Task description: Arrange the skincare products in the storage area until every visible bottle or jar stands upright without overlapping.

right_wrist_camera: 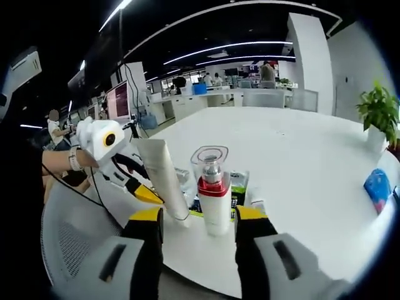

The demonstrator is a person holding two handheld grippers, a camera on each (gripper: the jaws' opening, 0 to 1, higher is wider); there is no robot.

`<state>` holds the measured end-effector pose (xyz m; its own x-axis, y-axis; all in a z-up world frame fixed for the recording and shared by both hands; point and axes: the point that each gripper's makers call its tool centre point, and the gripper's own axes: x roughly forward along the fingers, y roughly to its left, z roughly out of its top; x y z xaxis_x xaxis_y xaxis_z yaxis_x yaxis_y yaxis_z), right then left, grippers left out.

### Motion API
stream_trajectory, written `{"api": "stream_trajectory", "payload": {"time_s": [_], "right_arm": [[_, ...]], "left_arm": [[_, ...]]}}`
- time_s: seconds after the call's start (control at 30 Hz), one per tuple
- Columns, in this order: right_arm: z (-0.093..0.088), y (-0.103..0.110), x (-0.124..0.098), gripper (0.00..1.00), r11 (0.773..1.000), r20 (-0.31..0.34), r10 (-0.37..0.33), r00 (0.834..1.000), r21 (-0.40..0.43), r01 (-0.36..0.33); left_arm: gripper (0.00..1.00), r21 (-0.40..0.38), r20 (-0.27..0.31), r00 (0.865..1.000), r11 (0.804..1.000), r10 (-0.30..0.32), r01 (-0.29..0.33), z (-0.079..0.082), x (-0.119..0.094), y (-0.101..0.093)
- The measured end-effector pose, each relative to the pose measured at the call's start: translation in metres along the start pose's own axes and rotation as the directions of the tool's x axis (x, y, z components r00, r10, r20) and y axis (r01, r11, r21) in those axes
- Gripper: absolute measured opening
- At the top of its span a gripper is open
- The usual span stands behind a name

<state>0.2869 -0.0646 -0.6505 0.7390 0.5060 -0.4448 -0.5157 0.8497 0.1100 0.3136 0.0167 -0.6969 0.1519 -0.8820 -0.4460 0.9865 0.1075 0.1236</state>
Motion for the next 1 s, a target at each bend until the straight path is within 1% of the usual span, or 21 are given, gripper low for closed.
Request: {"api": "stream_trajectory", "payload": {"time_s": [0.13,0.27,0.4,0.43,0.63,0.7,0.8,0.83,0.87,0.9,0.93,0.97,1.0], "right_arm": [[-0.002,-0.006,-0.001,0.61,0.999,-0.010,-0.030,0.999,-0.014,0.030],[-0.005,-0.006,-0.002,0.65,0.999,-0.018,-0.030,0.999,-0.013,0.030],[-0.007,-0.006,-0.002,0.66,1.000,-0.018,-0.026,0.999,-0.007,0.026],[-0.007,-0.007,-0.002,0.66,1.000,-0.019,-0.028,0.999,-0.005,0.028],[-0.007,-0.007,-0.001,0.66,1.000,-0.021,-0.023,1.000,-0.001,0.023],[-0.007,-0.007,-0.001,0.66,1.000,-0.022,-0.021,1.000,-0.002,0.021],[-0.007,-0.007,-0.001,0.65,1.000,-0.023,-0.020,1.000,-0.001,0.020],[-0.008,-0.007,-0.001,0.65,1.000,-0.024,-0.019,1.000,-0.002,0.019],[-0.008,-0.007,-0.002,0.65,1.000,-0.026,-0.018,0.999,0.000,0.018],[-0.009,-0.007,-0.002,0.65,1.000,-0.028,-0.019,0.999,0.001,0.019],[-0.009,-0.007,-0.002,0.65,1.000,-0.028,-0.019,0.999,-0.001,0.019],[-0.009,-0.007,-0.002,0.65,1.000,-0.026,-0.017,1.000,-0.002,0.017],[-0.008,-0.007,-0.002,0.65,1.000,-0.026,-0.016,1.000,-0.001,0.016]], "left_arm": [[0.12,0.011,-0.001,1.000,1.000,-0.015,0.015,0.002,0.004,0.002],[0.13,0.027,-0.002,1.000,0.999,-0.022,0.022,0.003,0.008,0.002],[0.13,0.045,-0.007,0.999,0.998,-0.032,0.032,0.005,0.010,0.003],[0.13,0.061,-0.012,0.999,0.998,-0.034,0.035,0.005,0.012,0.003],[0.13,0.057,-0.007,0.999,0.997,-0.052,0.053,0.006,0.017,0.006],[0.13,0.078,-0.008,0.998,0.995,-0.056,0.056,0.005,0.018,0.006],[0.13,0.088,-0.029,0.998,0.994,-0.062,0.064,0.001,0.021,0.005],[0.13,0.113,-0.060,0.996,0.991,-0.065,0.071,-0.004,0.022,0.005],[0.13,0.131,-0.104,0.992,0.988,-0.065,0.079,-0.012,0.022,0.004],[0.05,0.176,-0.170,0.983,0.980,-0.066,0.096,-0.025,0.022,0.003],[0.00,0.306,-0.304,0.953,0.944,-0.023,0.120,-0.049,0.017,0.008],[0.00,0.358,-0.365,0.931,0.921,-0.013,0.153,-0.073,0.022,0.006],[0.00,0.353,-0.367,0.929,0.916,-0.053,0.192,-0.077,0.024,-0.003]]}}
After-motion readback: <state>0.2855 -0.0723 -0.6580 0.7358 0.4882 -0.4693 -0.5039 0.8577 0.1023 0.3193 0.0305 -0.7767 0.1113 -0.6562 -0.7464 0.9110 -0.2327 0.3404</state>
